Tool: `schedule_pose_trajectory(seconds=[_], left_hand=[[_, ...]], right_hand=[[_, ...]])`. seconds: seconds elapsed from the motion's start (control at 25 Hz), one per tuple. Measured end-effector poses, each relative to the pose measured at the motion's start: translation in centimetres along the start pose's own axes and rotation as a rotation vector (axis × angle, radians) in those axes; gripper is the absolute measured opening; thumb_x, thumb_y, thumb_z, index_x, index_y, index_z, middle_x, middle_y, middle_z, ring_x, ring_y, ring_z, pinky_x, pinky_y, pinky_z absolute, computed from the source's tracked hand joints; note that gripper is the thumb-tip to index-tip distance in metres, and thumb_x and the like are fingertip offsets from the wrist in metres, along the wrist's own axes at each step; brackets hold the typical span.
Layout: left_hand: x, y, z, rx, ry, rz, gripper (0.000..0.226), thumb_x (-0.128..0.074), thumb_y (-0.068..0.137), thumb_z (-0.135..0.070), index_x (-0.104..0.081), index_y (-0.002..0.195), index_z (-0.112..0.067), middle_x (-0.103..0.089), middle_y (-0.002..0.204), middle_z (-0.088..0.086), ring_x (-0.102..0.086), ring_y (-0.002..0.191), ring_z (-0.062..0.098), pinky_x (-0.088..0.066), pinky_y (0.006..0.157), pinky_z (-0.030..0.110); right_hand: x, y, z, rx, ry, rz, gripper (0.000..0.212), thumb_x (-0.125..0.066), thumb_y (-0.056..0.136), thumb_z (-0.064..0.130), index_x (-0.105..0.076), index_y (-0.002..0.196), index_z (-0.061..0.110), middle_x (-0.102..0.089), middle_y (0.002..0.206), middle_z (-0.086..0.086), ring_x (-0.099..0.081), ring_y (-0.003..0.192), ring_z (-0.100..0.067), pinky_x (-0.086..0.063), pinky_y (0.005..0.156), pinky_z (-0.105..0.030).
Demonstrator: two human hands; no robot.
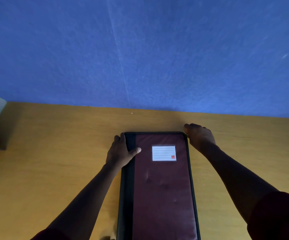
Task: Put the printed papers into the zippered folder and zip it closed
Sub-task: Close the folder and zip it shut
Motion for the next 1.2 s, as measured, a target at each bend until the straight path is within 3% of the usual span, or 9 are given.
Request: schedule_pose_trajectory(seconds=[0.2, 0.36, 0.48, 0.68, 0.88, 1.08, 1.2], left_hand=[[0.1, 0.7, 0.2, -0.071, 0.037, -0.021, 0.101, -0.062, 0.081, -0.068, -0.023, 0.151, -0.008, -0.04, 0.136, 0.009, -0.05, 0.12, 0.025, -0.051, 0.084, 0.033], [0.1, 1.5, -0.4, -0.112, 0.05, -0.005, 0.1, -0.061, 0.083, -0.067, -0.019, 0.152, -0.008, -0.038, 0.139, 0.01, -0.046, 0.123, 0.024, -0.049, 0.089, 0.032], [0.0, 1.6, -0.8, -0.126, 0.056, 0.0, 0.102, -0.06, 0.083, -0.068, -0.018, 0.153, -0.007, -0.036, 0.141, 0.01, -0.046, 0.124, 0.024, -0.049, 0.09, 0.032], [0.1, 1.6, -0.7, -0.129, 0.086, -0.001, 0.102, -0.058, 0.084, -0.069, -0.017, 0.153, -0.006, -0.036, 0.141, 0.01, -0.046, 0.124, 0.023, -0.05, 0.09, 0.032], [0.2, 1.5, -0.7, -0.132, 0.1, 0.01, 0.103, -0.057, 0.084, -0.069, -0.015, 0.154, -0.006, -0.034, 0.143, 0.01, -0.044, 0.126, 0.023, -0.049, 0.09, 0.032], [0.3, 1.7, -0.4, -0.119, 0.108, 0.014, 0.102, -0.057, 0.085, -0.067, -0.013, 0.154, -0.007, -0.033, 0.144, 0.01, -0.044, 0.126, 0.024, -0.049, 0.09, 0.033], [0.1, 1.8, -0.5, -0.15, 0.111, 0.026, 0.101, -0.056, 0.085, -0.068, -0.015, 0.154, -0.006, -0.034, 0.143, 0.01, -0.045, 0.125, 0.024, -0.049, 0.088, 0.033]], right_hand=[[0.1, 3.9, 0.5, 0.183, 0.022, 0.058, 0.022, -0.062, 0.086, 0.013, -0.048, 0.081, 0.028, -0.057, 0.078, 0.007, -0.055, 0.063, -0.013, -0.049, 0.054, -0.028], [0.7, 6.6, 2.3, 0.31, 0.068, 0.12, 0.018, -0.066, 0.081, 0.013, -0.052, 0.08, 0.024, -0.062, 0.08, 0.009, -0.059, 0.069, -0.011, -0.051, 0.061, -0.029], [0.3, 7.5, 4.2, 0.333, 0.167, 0.132, 0.013, -0.064, 0.084, 0.016, -0.055, 0.078, 0.023, -0.062, 0.08, 0.011, -0.057, 0.069, 0.001, -0.048, 0.064, -0.027], [-0.5, 8.5, 8.9, 0.417, 0.206, 0.068, 0.018, -0.065, 0.085, 0.017, -0.053, 0.077, 0.026, -0.06, 0.078, 0.014, -0.058, 0.07, -0.008, -0.048, 0.063, -0.026], [-1.2, 9.6, 13.3, 0.43, 0.218, 0.065, 0.017, -0.062, 0.083, 0.016, -0.049, 0.077, 0.026, -0.062, 0.079, 0.012, -0.06, 0.072, -0.011, -0.05, 0.063, -0.027], [-1.1, 10.1, 18.1, 0.441, 0.206, 0.066, 0.007, -0.058, 0.081, 0.02, -0.052, 0.081, 0.022, -0.06, 0.08, 0.008, -0.054, 0.069, -0.017, -0.034, 0.057, -0.026], [-1.6, 10.1, 18.9, 0.323, 0.251, 0.134, 0.004, -0.051, 0.081, 0.025, -0.053, 0.08, 0.023, -0.058, 0.077, 0.008, -0.053, 0.066, -0.014, -0.031, 0.053, -0.026]])
Point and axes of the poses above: each hand's wrist, its own y-axis towards the middle knuckle, its own x-axis out of the back of the hand, z = x × y, the point moved 4 cm from there along y, towards the middle knuckle
